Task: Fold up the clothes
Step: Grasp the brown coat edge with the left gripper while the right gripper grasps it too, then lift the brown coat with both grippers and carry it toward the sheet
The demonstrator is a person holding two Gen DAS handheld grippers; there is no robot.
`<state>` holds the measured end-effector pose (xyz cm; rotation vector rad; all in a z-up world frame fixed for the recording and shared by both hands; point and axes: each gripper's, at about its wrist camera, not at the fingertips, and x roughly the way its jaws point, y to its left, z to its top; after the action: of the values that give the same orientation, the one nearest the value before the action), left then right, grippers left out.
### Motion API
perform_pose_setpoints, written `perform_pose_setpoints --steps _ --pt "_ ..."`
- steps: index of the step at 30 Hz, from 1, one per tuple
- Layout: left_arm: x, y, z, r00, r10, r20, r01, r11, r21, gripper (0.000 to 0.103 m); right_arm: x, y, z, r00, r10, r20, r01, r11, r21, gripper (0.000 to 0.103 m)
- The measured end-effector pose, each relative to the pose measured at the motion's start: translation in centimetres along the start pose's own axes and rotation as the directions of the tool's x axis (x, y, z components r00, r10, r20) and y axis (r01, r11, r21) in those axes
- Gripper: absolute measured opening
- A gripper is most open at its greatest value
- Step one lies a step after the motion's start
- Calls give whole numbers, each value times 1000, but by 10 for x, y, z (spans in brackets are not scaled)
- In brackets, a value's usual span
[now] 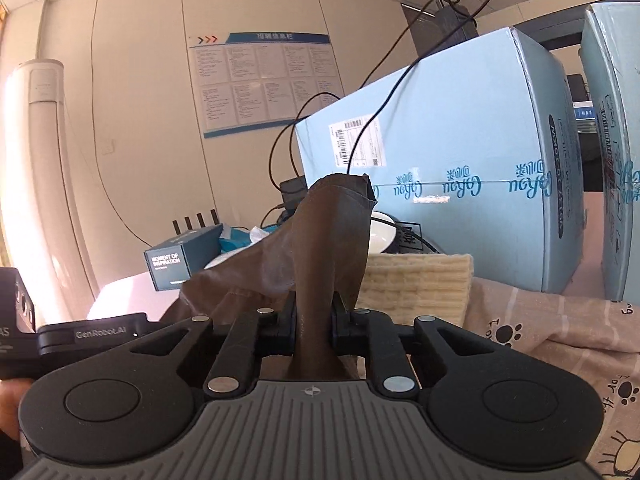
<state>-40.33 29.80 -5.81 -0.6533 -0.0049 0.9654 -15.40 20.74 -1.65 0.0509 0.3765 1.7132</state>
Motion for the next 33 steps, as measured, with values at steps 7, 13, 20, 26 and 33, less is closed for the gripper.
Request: perform_pose_setpoints --steps 7,13,20,26,33 --pt "-53 17 -8 987 -9 161 24 996 -92 17 -19 3 12 982 188 8 -182 940 289 13" --pt "-82 -3 -19 988 -78 132 87 995 -57 16 -57 14 16 963 268 35 -259 878 403 13" --pt "-87 -55 -29 970 -235 68 234 972 28 16 -138 0 19 971 203 124 -238 853 464 13" --pt "-52 -118 -51 919 -385 -83 392 917 80 16 -213 -33 4 980 76 182 -160 847 507 13" --pt "14 -195 -101 829 -428 -361 508 845 166 16 -272 -87 -33 976 -157 152 32 791 610 13"
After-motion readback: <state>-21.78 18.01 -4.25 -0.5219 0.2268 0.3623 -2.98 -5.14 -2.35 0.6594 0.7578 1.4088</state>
